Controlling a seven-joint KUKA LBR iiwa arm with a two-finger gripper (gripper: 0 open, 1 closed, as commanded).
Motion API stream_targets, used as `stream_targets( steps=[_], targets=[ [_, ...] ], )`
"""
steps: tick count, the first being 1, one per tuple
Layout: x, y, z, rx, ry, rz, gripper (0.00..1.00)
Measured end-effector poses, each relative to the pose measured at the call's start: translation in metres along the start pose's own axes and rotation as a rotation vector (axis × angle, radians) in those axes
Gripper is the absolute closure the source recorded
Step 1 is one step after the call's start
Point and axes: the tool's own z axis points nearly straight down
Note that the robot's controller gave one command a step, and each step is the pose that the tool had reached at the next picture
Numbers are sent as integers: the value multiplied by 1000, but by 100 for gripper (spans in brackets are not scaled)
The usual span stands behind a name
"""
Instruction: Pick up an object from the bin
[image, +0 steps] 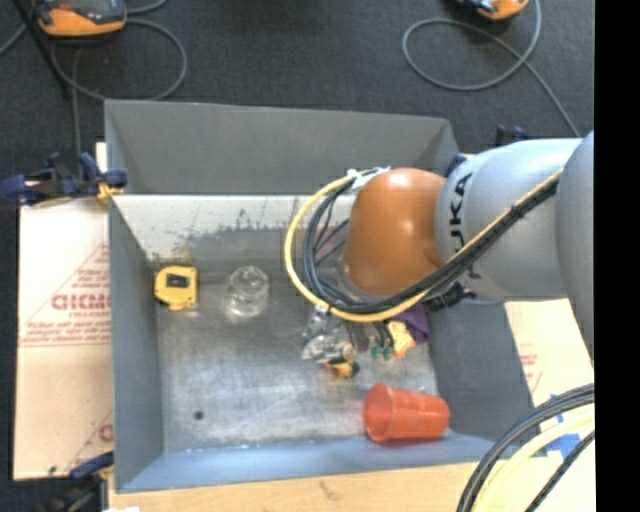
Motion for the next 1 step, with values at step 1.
stream_targets(
  steps=[1],
  targets=[
    [0, 0, 0, -1, 0, 1, 100]
  ],
)
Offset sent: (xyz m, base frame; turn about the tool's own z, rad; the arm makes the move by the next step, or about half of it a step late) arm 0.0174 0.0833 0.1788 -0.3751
